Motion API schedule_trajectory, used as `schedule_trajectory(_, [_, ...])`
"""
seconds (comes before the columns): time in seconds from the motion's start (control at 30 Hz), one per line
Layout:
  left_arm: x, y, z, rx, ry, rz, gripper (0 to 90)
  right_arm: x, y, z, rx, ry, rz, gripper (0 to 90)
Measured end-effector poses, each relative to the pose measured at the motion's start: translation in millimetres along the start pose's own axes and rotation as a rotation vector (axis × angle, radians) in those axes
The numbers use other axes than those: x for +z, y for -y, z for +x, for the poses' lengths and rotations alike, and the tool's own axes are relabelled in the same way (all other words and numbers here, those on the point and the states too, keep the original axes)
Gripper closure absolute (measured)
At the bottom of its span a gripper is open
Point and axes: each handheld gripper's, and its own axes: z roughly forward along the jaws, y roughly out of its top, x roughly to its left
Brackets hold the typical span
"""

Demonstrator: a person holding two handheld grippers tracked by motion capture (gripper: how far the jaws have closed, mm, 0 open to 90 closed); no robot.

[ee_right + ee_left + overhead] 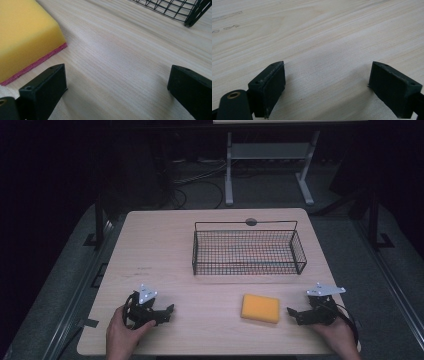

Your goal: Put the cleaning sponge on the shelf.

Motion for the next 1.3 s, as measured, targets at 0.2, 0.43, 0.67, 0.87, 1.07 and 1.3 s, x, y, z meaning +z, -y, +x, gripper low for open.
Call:
schedule_trajectory(0.2, [0.0, 0.0, 0.0, 0.000, 0.000, 0.000, 12.7, -0.5, -0.1, 0.2, 0.003, 0.001, 0.001, 3.1])
schedule_trajectory(0.43, [0.0, 0.0, 0.0, 0.000, 0.000, 0.000, 12.7, -17.3, -4.0, 3.2, 0.012, -0.031, 0.022, 29.4])
schedule_trajectory(0.67, [0.0, 0.0, 0.0, 0.000, 0.000, 0.000, 12.8, -31.1, -7.5, 8.8, 0.014, -0.101, 0.028, 73.4])
schedule_trajectory(0.87, [0.0, 0.0, 0.0, 0.000, 0.000, 0.000, 12.8, -36.2, -8.7, 13.9, -0.003, -0.140, 0.039, 89.7])
schedule_trajectory(1.07, [0.0, 0.0, 0.0, 0.000, 0.000, 0.000, 12.8, -38.9, -9.3, 22.8, -0.041, -0.177, 0.043, 89.8])
schedule_trajectory(1.3, [0.0, 0.0, 0.0, 0.000, 0.000, 0.000, 12.7, -40.1, -8.0, 35.4, -0.062, -0.213, 0.037, 89.7])
